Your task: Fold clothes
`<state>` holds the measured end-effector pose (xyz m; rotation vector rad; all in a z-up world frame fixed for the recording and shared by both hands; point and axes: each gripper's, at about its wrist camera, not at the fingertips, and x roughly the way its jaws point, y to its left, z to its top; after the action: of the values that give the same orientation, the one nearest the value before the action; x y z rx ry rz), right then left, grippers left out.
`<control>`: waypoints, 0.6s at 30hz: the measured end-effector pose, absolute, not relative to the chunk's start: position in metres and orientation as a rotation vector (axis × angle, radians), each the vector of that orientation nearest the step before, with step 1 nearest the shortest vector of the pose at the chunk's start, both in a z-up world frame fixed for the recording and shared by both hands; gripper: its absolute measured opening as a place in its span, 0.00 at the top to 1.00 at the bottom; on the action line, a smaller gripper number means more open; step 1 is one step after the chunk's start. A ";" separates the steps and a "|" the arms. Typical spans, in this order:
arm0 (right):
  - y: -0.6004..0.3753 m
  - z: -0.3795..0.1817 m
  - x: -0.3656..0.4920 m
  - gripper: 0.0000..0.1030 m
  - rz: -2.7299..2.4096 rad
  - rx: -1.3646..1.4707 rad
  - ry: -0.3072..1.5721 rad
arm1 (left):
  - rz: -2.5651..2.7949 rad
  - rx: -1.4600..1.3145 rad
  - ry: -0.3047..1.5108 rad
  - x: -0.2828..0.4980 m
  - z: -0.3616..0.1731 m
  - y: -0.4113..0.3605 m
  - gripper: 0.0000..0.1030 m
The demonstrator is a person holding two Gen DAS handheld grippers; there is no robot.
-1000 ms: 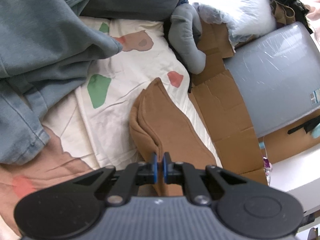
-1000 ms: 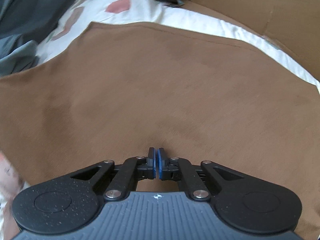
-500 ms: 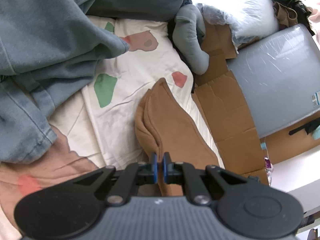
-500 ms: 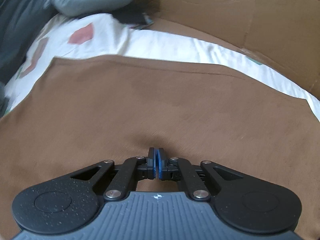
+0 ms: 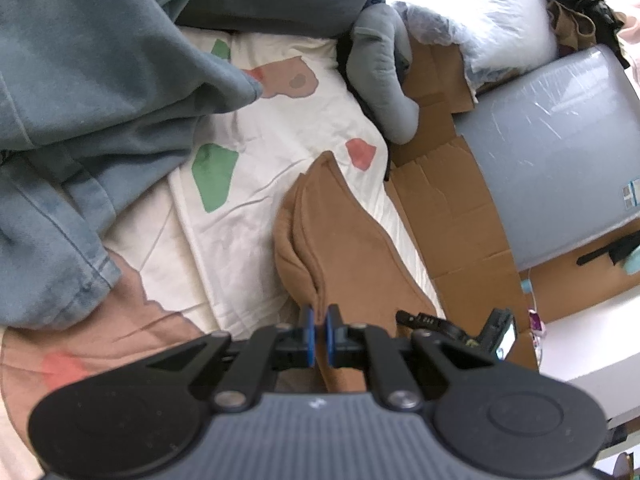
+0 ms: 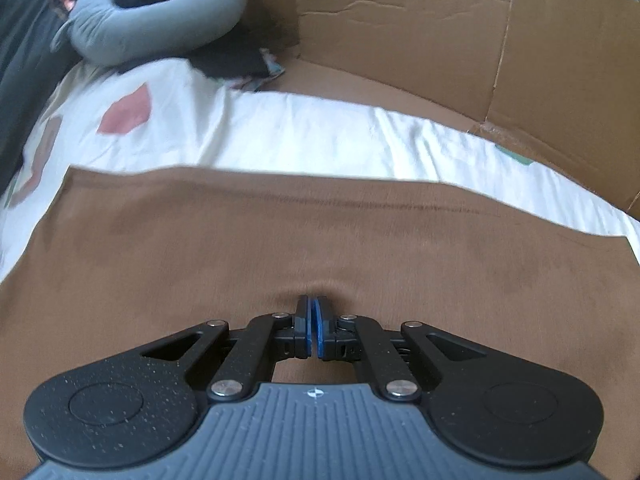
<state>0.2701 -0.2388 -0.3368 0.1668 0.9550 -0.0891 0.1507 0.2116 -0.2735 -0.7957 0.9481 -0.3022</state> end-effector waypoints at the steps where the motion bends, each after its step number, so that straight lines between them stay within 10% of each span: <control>1: -0.239 -0.338 0.273 0.93 -0.092 0.165 0.952 | -0.303 -0.796 0.949 0.151 -0.274 0.212 0.95; 16: -0.257 -0.330 0.314 0.91 -0.065 0.170 0.953 | -0.316 -0.805 0.958 0.149 -0.272 0.207 0.95; 18: -0.260 -0.318 0.310 0.74 -0.028 0.153 0.955 | -0.321 -0.798 0.953 0.150 -0.267 0.201 0.95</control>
<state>0.3100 -0.2599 -0.3184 0.1532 0.9545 -0.0280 0.1498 0.2007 -0.2671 -0.7981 0.9530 -0.3206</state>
